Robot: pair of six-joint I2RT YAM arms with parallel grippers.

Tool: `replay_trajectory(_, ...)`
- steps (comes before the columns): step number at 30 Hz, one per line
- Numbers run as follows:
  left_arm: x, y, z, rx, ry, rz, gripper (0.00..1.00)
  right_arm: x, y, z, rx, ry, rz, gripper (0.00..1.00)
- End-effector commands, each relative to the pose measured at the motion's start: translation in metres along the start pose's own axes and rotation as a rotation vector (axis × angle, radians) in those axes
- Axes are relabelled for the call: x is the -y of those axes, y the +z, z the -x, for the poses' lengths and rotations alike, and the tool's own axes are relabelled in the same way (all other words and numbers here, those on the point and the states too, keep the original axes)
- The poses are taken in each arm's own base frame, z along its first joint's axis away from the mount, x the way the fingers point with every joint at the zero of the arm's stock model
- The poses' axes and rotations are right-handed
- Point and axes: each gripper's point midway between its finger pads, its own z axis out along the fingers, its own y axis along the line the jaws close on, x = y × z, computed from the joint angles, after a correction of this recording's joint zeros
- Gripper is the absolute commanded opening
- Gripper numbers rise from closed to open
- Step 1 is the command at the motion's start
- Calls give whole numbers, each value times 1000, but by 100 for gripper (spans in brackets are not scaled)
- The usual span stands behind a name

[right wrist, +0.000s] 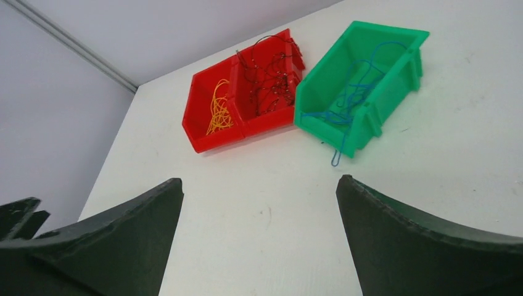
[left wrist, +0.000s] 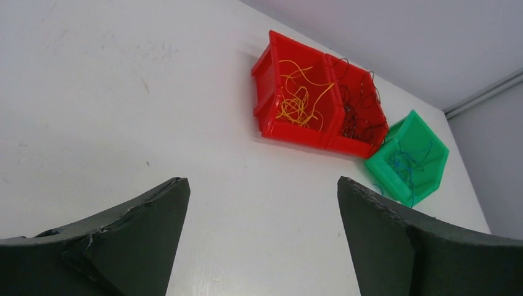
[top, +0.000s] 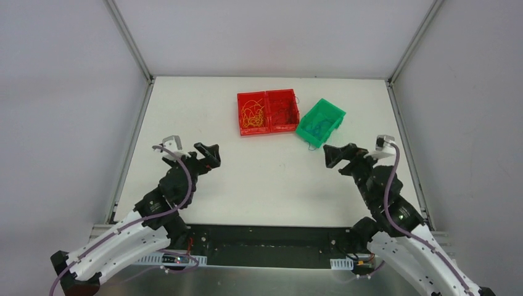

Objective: Untangle the cables

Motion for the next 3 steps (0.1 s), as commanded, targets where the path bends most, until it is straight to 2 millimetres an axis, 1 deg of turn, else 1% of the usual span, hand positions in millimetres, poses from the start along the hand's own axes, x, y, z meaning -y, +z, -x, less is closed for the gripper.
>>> replay_trajectory(1,-11,-6,13,59,-5,25,91,25,-11,19,155,-16,-66,99)
replay_trajectory(2,-13,-6,14,62,18,25,91,36,-11,21,194,-36,-107,99)
replay_trajectory(3,-14,-6,15,66,44,26,95,46,-9,24,246,-75,-142,99)
